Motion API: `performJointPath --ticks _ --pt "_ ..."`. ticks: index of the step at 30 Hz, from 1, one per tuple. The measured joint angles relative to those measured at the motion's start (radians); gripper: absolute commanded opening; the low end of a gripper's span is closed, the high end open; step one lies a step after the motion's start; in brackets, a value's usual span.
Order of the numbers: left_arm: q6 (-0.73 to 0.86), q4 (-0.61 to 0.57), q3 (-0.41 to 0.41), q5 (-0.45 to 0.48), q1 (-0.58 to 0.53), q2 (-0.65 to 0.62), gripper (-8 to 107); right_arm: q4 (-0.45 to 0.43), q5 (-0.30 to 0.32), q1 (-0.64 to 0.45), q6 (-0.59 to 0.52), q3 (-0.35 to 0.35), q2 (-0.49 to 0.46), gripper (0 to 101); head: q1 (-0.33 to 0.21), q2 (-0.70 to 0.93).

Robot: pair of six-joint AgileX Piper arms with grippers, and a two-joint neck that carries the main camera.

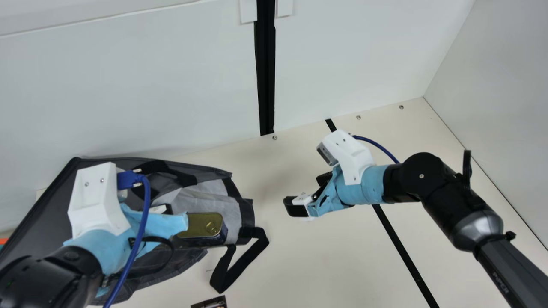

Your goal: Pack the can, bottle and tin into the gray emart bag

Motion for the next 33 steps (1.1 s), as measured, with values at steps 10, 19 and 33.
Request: performJointPath --ticks 10,19,33 --pt "0.0 0.0 0.0 0.0 0.0 0.0 10 0.036 -0.024 0.04 -0.028 0.015 0.052 91 0.002 0.0" --pt "0.0 0.0 0.0 0.0 0.0 0.0 10 0.073 -0.05 0.078 -0.051 0.015 0.106 91 0.0 0.0" --pt "0.0 0.0 0.0 0.0 0.0 0.0 10 0.135 -0.084 0.132 -0.08 -0.032 0.204 91 0.0 0.002"
